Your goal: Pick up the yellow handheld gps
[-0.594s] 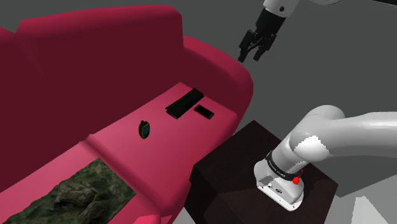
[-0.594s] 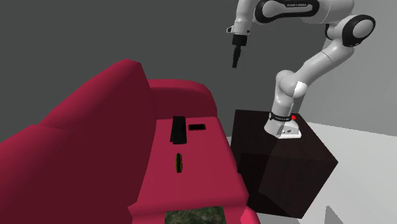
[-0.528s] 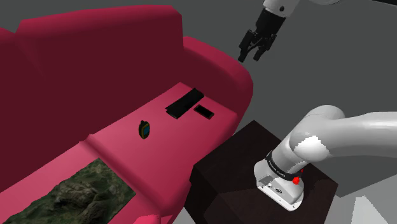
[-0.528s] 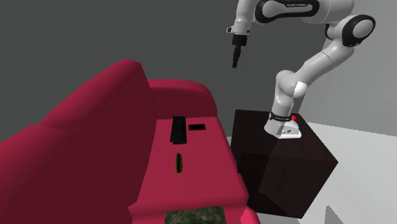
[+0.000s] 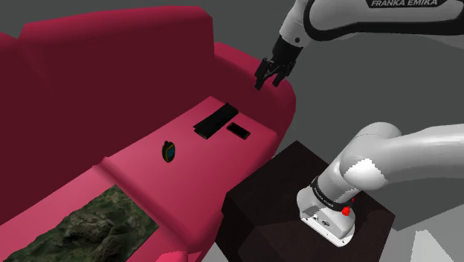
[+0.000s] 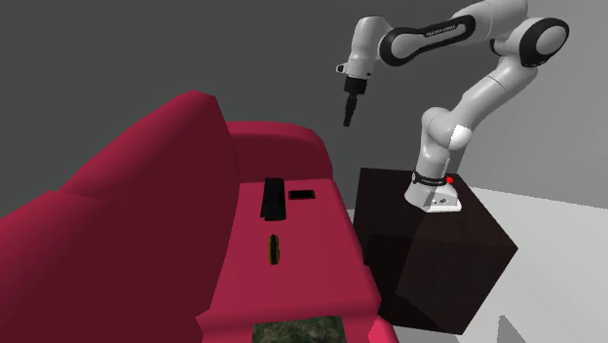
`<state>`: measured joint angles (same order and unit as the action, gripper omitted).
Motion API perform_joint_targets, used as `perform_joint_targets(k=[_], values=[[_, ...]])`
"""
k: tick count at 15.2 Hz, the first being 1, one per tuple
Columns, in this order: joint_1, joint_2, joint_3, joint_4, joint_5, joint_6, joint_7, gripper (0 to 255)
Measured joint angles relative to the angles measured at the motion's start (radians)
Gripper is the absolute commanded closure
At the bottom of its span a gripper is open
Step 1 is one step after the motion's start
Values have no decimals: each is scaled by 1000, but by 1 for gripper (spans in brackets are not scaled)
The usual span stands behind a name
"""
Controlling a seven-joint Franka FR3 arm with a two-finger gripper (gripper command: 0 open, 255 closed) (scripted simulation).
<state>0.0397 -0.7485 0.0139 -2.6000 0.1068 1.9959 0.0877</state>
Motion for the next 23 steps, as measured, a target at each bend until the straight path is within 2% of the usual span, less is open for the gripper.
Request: perform_joint_targets(k=[5, 9, 15, 19, 21, 23], values=[[41, 98, 57, -73, 39, 216, 24, 0], [72, 222, 104, -96, 64, 398, 46, 0], [90, 473, 166, -63, 62, 668, 75, 0], [85, 641, 213, -13, 4, 820, 136, 0], [79, 742, 232, 29, -75, 894, 208, 0], [89, 836, 220, 68, -179, 962, 289, 0]])
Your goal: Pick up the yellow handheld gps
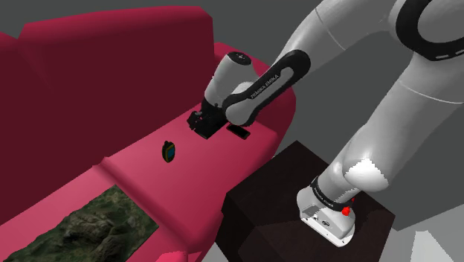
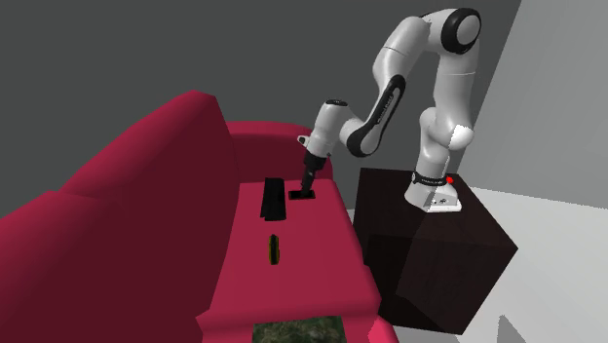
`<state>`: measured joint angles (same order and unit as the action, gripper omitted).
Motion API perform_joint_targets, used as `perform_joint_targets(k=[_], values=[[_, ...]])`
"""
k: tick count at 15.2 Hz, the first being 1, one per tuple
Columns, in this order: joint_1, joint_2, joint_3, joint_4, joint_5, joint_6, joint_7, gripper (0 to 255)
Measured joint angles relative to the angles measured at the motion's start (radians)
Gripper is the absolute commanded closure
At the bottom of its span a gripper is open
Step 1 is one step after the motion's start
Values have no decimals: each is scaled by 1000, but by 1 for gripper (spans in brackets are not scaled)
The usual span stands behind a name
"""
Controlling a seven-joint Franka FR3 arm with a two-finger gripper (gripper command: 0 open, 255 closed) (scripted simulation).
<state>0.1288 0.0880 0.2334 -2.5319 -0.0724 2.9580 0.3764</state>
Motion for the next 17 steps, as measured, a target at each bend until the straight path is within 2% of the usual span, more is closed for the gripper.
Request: perform_joint_targets(k=[2, 4, 6, 10, 13, 17], values=[[45, 84, -43, 52, -111, 45, 94, 0], [120, 158, -109, 99, -204, 88, 183, 0], [192, 242, -178, 157, -264, 131, 240, 0], [303, 407, -267, 304, -302, 183, 295, 0], [356, 507, -302, 406, -304, 202, 314, 0], [387, 584, -330, 453, -302, 239, 326, 0]])
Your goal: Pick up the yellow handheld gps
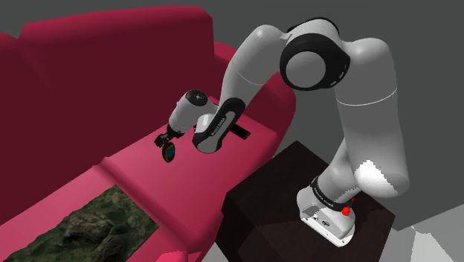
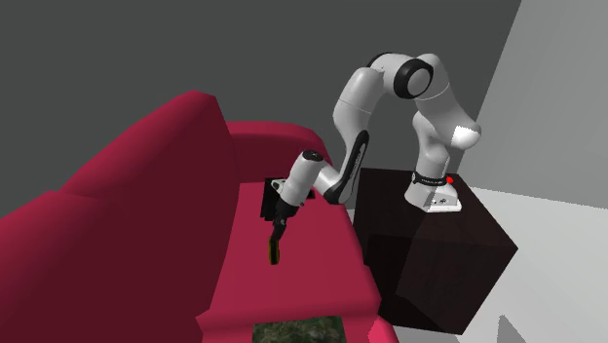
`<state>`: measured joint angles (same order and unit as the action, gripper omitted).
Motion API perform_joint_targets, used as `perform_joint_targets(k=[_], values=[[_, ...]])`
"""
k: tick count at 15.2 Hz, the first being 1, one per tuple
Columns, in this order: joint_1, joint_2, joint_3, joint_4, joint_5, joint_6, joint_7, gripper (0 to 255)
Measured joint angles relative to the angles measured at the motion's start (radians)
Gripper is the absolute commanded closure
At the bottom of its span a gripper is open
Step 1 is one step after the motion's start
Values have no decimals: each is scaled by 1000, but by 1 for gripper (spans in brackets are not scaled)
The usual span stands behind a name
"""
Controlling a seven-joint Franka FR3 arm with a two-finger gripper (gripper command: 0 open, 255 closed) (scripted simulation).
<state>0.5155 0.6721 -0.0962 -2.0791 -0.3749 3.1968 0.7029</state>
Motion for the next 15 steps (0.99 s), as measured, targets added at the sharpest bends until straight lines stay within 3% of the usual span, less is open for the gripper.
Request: perform_joint_targets(k=[4, 5, 15], values=[[14, 49, -17, 20, 3, 30, 6, 0], [17, 55, -19, 22, 4, 35, 8, 255], [18, 60, -21, 25, 4, 38, 9, 255]])
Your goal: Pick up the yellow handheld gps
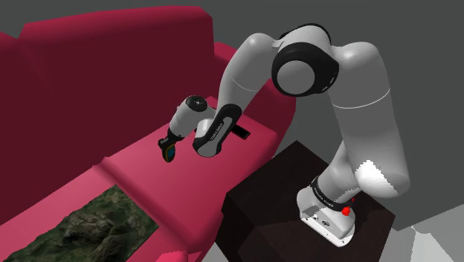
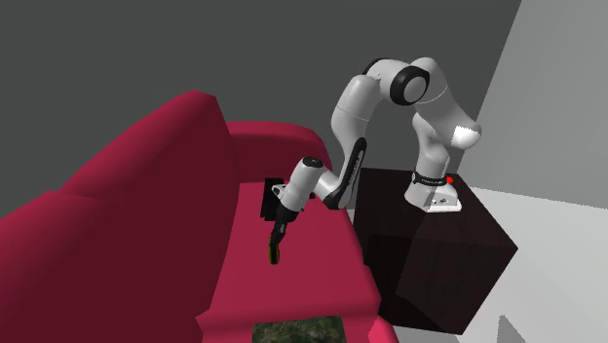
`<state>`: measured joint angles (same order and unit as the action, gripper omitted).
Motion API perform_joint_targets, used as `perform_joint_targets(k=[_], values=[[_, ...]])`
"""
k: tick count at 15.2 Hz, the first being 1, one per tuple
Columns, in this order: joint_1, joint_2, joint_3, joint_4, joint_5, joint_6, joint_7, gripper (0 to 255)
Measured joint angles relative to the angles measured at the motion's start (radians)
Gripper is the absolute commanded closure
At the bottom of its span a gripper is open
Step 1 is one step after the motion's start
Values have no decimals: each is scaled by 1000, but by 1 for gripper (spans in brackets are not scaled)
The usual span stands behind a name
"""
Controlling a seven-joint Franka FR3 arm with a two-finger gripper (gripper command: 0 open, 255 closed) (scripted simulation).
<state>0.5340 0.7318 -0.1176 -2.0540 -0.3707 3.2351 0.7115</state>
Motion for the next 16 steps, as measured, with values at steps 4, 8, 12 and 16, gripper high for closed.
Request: perform_joint_targets(k=[4, 8, 12, 16], values=[[-12, -40, 13, -18, -3, -25, -5, 255], [-25, -92, 31, -39, -5, -57, -12, 255], [-49, -148, 56, -59, -6, -94, -24, 255], [-69, -191, 79, -70, -2, -128, -36, 255]])
